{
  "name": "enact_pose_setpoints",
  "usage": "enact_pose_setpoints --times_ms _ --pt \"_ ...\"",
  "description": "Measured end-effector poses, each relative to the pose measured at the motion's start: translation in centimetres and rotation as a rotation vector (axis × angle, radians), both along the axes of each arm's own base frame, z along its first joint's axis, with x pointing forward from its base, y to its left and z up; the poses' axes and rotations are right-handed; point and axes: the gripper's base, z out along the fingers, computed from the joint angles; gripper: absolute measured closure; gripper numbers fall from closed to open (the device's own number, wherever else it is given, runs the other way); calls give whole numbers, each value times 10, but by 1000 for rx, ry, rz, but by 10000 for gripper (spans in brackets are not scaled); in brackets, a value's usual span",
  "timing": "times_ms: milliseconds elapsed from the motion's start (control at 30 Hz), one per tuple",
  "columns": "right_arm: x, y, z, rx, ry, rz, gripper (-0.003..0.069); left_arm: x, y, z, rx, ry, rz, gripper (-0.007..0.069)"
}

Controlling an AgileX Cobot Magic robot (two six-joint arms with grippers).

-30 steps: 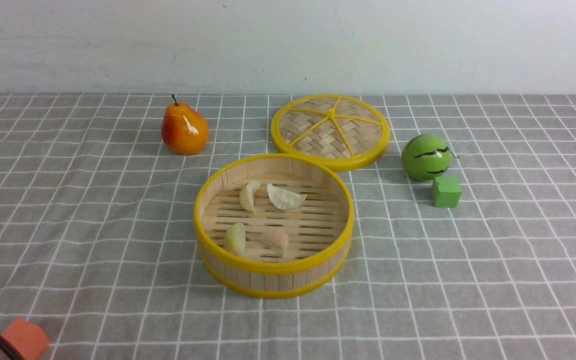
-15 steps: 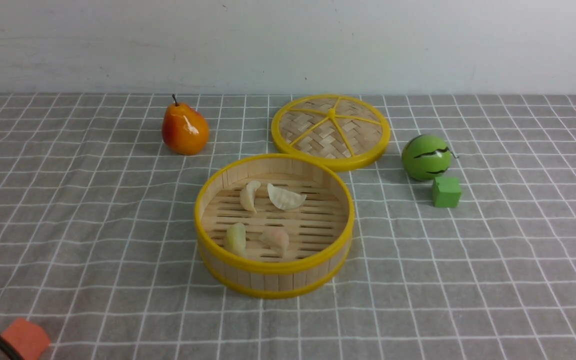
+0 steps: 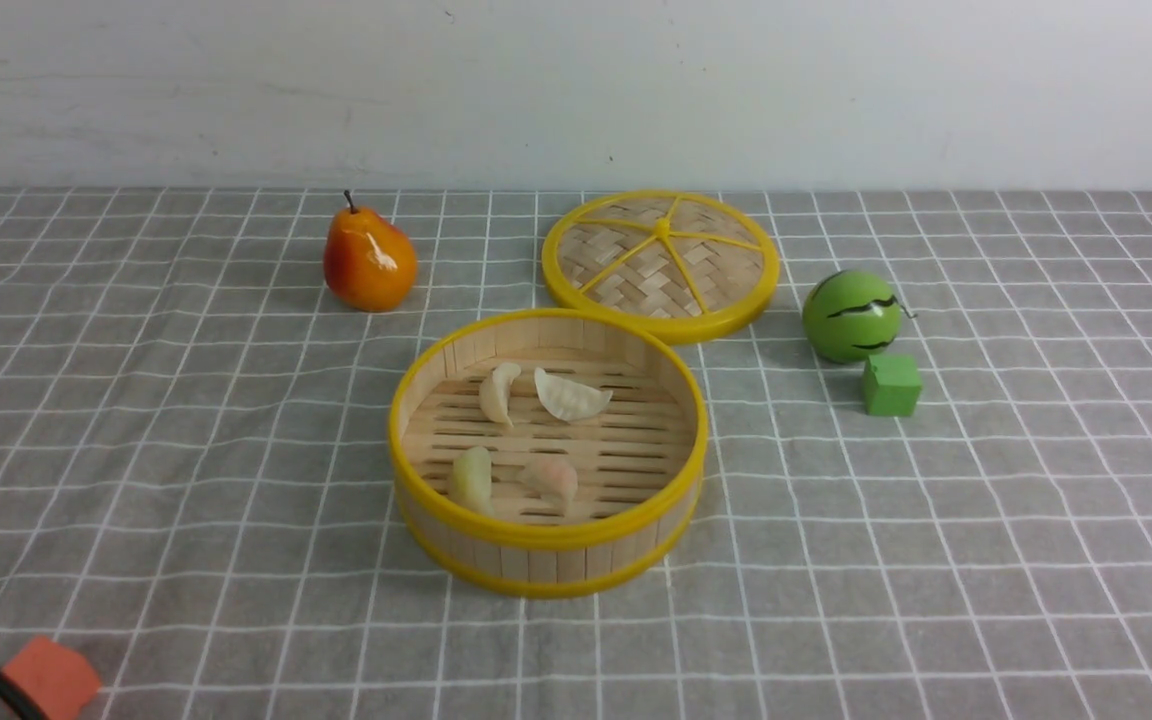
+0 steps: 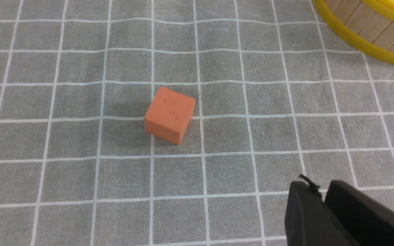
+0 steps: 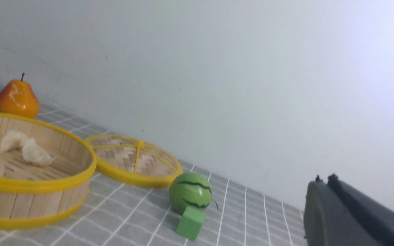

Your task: Put the dumplings into the steamer on the table with the grey tablecloth.

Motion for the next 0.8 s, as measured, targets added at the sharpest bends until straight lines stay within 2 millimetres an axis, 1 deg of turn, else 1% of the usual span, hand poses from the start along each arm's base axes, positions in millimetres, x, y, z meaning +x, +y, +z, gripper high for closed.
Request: enact_pose_setpoints --times_ms 67,167,200,367,400,467,567,800 --pt "2 -1 -10 -30 65 -30 671 0 0 0 1 1 0 539" --pt "3 -3 -16 -31 126 -58 669 0 0 0 3 3 1 536" --pt "3 -3 -17 -6 146 -68 668 0 0 0 3 3 1 535" --pt "2 -6 -36 237 380 -107 662 0 0 0 5 4 2 533" --pt "2 -6 -37 247 389 -110 662 0 0 0 5 4 2 533" --pt "0 -7 -46 360 509 -139 661 0 0 0 5 4 2 530" --pt "-1 -7 -47 437 546 -151 659 0 0 0 5 4 2 526" --pt "-1 -7 -47 467 553 -154 652 0 0 0 5 4 2 517"
